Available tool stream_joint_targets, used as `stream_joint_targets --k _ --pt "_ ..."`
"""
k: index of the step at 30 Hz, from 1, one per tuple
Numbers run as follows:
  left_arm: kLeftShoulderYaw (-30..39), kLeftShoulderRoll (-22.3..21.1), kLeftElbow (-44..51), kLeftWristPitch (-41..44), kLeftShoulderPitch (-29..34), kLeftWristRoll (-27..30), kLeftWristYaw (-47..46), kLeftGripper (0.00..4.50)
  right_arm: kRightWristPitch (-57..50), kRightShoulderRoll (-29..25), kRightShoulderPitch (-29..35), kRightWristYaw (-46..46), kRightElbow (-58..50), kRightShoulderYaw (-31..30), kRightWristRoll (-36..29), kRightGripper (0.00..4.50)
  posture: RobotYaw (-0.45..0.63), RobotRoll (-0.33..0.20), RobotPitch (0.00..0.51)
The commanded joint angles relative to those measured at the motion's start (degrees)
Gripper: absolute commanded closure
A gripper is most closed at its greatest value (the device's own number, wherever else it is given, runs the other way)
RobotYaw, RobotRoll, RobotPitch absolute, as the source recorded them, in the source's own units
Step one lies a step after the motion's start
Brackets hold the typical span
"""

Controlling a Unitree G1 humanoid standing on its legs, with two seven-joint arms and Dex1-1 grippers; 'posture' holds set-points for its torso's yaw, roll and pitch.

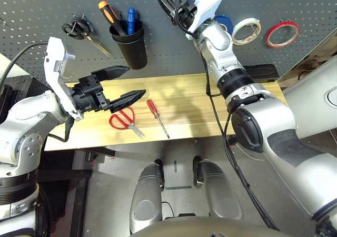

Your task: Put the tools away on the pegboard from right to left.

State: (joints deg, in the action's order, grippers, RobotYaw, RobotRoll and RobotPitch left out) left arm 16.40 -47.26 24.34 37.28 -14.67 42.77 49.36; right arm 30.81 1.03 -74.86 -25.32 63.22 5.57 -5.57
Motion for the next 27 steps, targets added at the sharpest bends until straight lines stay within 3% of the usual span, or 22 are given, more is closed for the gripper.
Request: stream_joint_targets --k 1,15,27 --pt "-0.9 0.2 0.8 -0.3 0.6 0.2 0.4 0.0 -0.4 0.8 1.0 -0.4 -2.2 -0.6 0.0 2.41 0.1 0.0 0.256" --pt "-1.7 0.5 0.0 -1.2 0.2 -0.1 0.5 0.0 -2.7 1.0 5.6 -0.9 -7.2 -2.1 0.4 2.41 0.09 0.0 0.253" --pt "-2.6 1.0 -0.3 -1.5 -0.5 -0.2 0.3 0.0 -9.4 2.5 12.7 -1.0 -20.3 -4.5 -0.1 2.41 0.08 0.0 0.252"
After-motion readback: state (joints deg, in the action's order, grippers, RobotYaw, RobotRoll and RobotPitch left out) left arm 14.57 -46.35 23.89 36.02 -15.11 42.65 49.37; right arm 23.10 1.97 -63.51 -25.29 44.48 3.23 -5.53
